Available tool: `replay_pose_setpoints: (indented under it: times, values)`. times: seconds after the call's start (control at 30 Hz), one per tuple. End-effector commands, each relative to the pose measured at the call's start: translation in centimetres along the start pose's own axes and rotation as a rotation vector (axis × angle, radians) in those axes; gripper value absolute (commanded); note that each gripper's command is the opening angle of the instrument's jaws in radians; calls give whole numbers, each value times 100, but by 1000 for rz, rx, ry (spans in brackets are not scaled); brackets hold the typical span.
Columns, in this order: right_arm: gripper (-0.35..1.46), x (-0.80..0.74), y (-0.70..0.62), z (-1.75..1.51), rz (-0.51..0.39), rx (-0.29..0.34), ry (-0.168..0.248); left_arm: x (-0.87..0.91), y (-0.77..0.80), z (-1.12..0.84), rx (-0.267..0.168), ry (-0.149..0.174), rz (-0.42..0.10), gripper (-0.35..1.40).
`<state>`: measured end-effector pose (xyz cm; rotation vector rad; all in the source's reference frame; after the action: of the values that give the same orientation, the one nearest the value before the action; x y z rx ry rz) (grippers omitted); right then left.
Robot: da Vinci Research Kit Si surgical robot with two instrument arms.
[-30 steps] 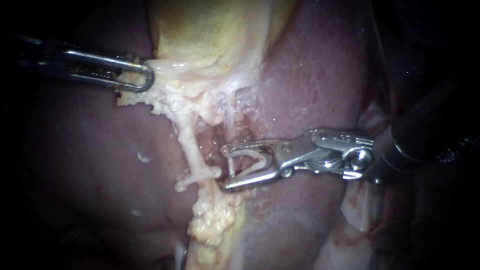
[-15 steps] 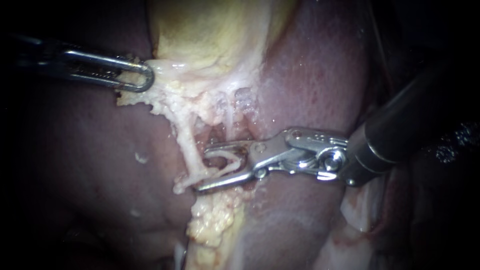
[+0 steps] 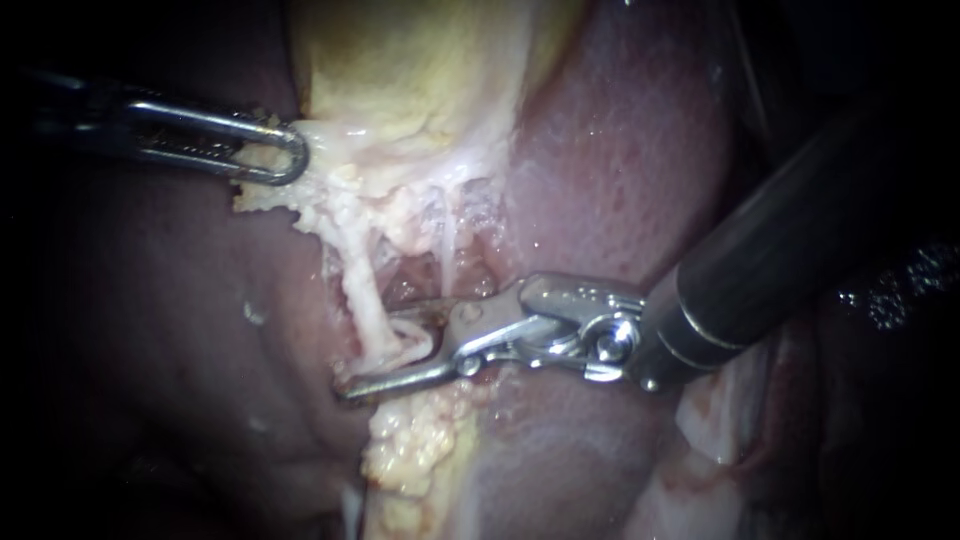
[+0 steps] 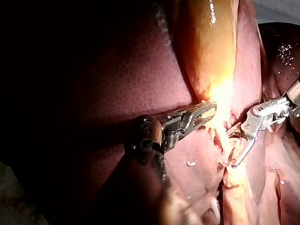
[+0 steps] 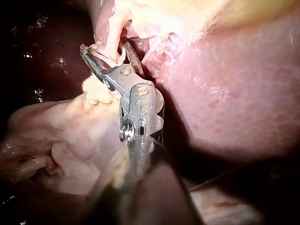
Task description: Clipping second clip left tube
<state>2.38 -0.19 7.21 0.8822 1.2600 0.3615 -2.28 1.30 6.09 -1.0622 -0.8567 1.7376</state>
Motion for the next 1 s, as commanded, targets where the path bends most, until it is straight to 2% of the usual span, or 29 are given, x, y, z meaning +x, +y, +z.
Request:
replay_pose_setpoints:
  times: [0.03, 0.2, 0.43, 0.53, 0.67, 0.83, 1.0]
  values:
    - [50, 1, -1, 0, -2, 7, 5, 0, 0, 0, 0, 0, 0, -35]
    - [50, 3, -10, 1, -4, 29, 11, 0, 0, 0, 0, 0, 0, -35]
    - [49, 13, -35, 2, -11, 113, 28, 0, 0, 0, 0, 0, 0, -35]
    - [48, 19, -40, 3, -14, 141, 30, 0, 0, 0, 0, 0, 0, -35]
    - [47, 25, -42, 2, -13, 143, 38, 0, 0, 0, 0, 0, 0, -35]
    - [47, 25, -38, 4, -13, 140, 39, 0, 0, 0, 0, 0, 0, -35]
    - [47, 26, -41, 4, -13, 143, 41, 0, 0, 0, 0, 0, 0, -35]
